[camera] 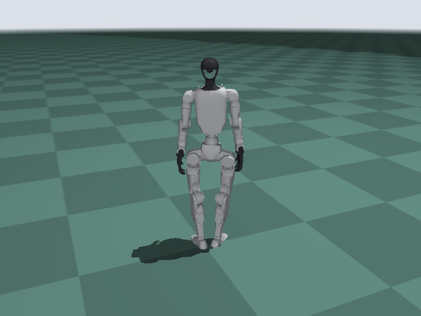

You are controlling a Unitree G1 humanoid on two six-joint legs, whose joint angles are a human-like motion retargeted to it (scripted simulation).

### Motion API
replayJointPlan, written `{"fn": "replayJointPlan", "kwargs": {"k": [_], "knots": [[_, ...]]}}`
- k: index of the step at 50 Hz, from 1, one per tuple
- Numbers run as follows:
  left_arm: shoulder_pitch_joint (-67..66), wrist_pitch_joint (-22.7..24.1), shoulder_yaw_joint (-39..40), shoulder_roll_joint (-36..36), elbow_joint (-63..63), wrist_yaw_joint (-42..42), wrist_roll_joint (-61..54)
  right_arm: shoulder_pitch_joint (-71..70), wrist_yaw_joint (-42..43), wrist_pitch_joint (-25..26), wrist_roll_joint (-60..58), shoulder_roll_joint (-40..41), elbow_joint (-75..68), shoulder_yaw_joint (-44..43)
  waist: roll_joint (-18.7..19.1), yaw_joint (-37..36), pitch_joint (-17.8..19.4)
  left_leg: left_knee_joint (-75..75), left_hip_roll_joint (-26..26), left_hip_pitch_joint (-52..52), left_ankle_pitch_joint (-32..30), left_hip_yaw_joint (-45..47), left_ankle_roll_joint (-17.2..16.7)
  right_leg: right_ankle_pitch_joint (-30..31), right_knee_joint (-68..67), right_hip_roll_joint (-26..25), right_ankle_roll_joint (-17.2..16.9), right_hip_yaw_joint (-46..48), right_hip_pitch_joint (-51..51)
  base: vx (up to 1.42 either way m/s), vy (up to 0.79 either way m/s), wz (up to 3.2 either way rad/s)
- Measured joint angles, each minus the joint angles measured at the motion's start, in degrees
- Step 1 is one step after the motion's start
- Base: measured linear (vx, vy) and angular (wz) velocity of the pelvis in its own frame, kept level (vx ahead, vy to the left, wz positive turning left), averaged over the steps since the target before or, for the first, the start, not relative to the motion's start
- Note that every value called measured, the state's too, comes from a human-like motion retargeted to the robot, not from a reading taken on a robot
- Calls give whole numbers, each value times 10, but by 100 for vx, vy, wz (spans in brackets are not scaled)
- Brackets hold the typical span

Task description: In place motions

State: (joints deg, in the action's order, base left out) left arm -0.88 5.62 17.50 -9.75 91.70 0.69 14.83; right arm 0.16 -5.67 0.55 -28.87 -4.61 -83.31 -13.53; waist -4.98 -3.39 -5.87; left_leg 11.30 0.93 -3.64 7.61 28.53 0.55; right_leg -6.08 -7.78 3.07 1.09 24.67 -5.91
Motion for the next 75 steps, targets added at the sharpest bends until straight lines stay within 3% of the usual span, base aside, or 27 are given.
{"fn": "replayJointPlan", "kwargs": {"k": [5, 10, 12, 15, 17, 20, 24, 30, 34, 36, 40, 42, 45, 48, 49, 52, 53, 55, 59, 65, 67, 68, 70, 72, 75], "knots": [[8, -2, -14, 14, -19, 2, -1, -6, -5, 6, 6, -4, -3, -12, -12, -8, 9, 116, 13, -41, -5, -54, 13, 20, -3, 23, -11, -64, -12, -2, -2, -119], [29, 6, -17, 40, -19, -18, -15, -17, 5, 1, 1, -12, 4, -10, 5, -103, 36, 29, -81, -60, -56, -443, -31, 75, 6, -18, -7, -206, -42, -14, 4, -364], [38, 12, -19, 46, -21, -27, -22, -29, 1, 0, -1, -14, 10, -2, 5, -129, 55, 0, -69, -47, -73, -446, -59, 107, 5, -43, -11, -289, -62, -21, -4, -404], [48, 17, -25, 44, -29, -24, -27, -53, -6, 2, -3, -11, 23, 18, -2, -88, 78, -19, -63, -22, -36, -321, 2, 138, 9, -62, -10, -358, -80, -39, -12, -249], [58, 12, -41, 35, -32, -13, -26, -74, -3, 0, 3, -4, 33, 34, 12, -42, 79, -45, -37, -15, -29, -274, 7, 124, 5, -80, 17, -342, -108, -63, -3, -275], [64, 0, -56, 16, -33, -2, -16, -80, -1, -10, 19, 8, 35, 56, 21, 23, 71, -49, -5, -19, -19, -197, -3, 64, -9, -52, 56, -221, -135, -63, -3, -276], [57, -4, -48, 9, -35, -13, 7, -71, -3, -6, 26, -6, 19, 59, 27, 15, 48, -75, 17, 3, 1, -39, -6, -15, -23, -17, 85, -22, -154, -46, -3, -378], [35, -4, -45, 14, -14, -1, -1, -64, 18, 8, 37, -37, -4, 27, 40, 19, 16, -87, 33, 56, 45, 219, -37, -85, -9, 12, 58, 255, -121, -39, -6, -377], [28, -14, -45, 15, 0, 2, 24, -85, 23, 14, 63, -53, -29, 7, 59, 47, 7, -76, 33, 79, 56, 301, -78, -83, 8, 2, 28, 389, -88, -37, -6, -350], [26, -18, -40, 14, -2, 3, 38, -93, 27, 17, 78, -59, -41, 3, 64, 63, 8, -67, 30, 95, 51, 330, -96, -59, 24, -8, 31, 420, -75, -17, -5, -294], [13, -24, -26, 10, -14, 4, 56, -85, 43, 19, 108, -58, -66, -12, 61, 65, 2, -46, 16, 133, 7, 367, -121, -12, 28, -26, 71, 311, -86, 6, -8, -273], [1, -27, -24, 10, -20, 8, 53, -70, 46, 24, 118, -58, -84, -25, 50, 69, -7, -25, 5, 153, -33, 369, -108, -8, 31, -25, 83, 260, -86, 29, -21, -176], [-7, -28, -27, 13, -23, 8, 39, -53, 48, 36, 127, -57, -109, -42, 28, 72, -11, 21, -4, 176, -101, 360, -56, -6, 40, -9, 79, 218, -69, 25, -18, -125], [-3, -24, -27, 14, -37, 16, 33, -40, 49, 43, 133, -55, -128, -47, -22, 59, 2, 168, 16, 175, -152, 296, 53, -1, 43, 36, 75, 154, -40, 29, -14, -175], [-1, -24, -30, 13, -45, 20, 35, -39, 48, 45, 133, -54, -130, -45, -30, 49, 8, 233, 33, 154, -145, 258, 63, 1, 44, 41, 75, 138, -33, 36, -20, -195], [8, -22, -40, 13, -67, 23, 40, -39, 43, 51, 125, -48, -124, -42, -37, 18, 26, 375, 73, 79, -100, 154, 49, 6, 50, 37, 80, 96, -20, 19, -14, -171], [16, -20, -45, 15, -73, 20, 39, -41, 39, 52, 119, -44, -114, -39, -34, 7, 34, 401, 70, 38, -93, 97, 33, 9, 53, 32, 81, 84, -17, 9, -13, -152], [25, -17, -48, 19, -78, 16, 34, -44, 32, 51, 108, -38, -98, -31, -31, 1, 42, 412, 70, 0, -76, 52, 34, 12, 55, 29, 80, 78, -14, 10, -12, -122], [36, -11, -43, 28, -78, 21, 19, -57, 13, 44, 42, -23, -63, 6, -23, -11, 51, 314, 83, -51, -24, 36, 54, 19, 53, 20, 76, 37, -15, 7, -2, -140], [34, -5, -55, 27, -57, -2, 49, -61, 6, 40, -16, -3, -45, 53, 12, -33, 60, 42, 32, -65, -30, -86, -13, 27, 41, -24, 76, -17, 0, 23, 1, -155], [30, -5, -60, 30, -48, -8, 60, -57, 4, 40, -21, -2, -45, 52, 24, -38, 66, -16, 27, -46, -67, -90, -23, 22, 27, -32, 72, -44, 8, 29, 7, -124], [25, -4, -62, 33, -44, -9, 63, -53, 3, 40, -23, -2, -45, 49, 29, -30, 64, -30, 16, -31, -62, -114, -21, 18, 19, -30, 67, -49, 10, 37, 13, -77], [12, -5, -51, 42, -35, -7, 62, -46, 2, 44, -27, -7, -50, 52, 44, -7, 57, -24, 49, -16, -66, -20, -25, 11, 6, -33, 60, -68, 14, 40, 16, -65], [12, -9, -34, 50, -19, -4, 57, -45, 7, 53, -13, -7, -57, 55, 47, 27, 49, -16, 31, -24, -54, -46, -18, 10, 6, -31, 57, -72, 14, 26, 14, -35], [16, -11, -25, 52, -17, 5, 50, -50, 28, 46, 42, -14, -77, 46, 59, 45, 52, -28, 29, -3, -42, -11, -16, 16, 11, -33, 48, -93, 15, 14, 17, -62]]}}
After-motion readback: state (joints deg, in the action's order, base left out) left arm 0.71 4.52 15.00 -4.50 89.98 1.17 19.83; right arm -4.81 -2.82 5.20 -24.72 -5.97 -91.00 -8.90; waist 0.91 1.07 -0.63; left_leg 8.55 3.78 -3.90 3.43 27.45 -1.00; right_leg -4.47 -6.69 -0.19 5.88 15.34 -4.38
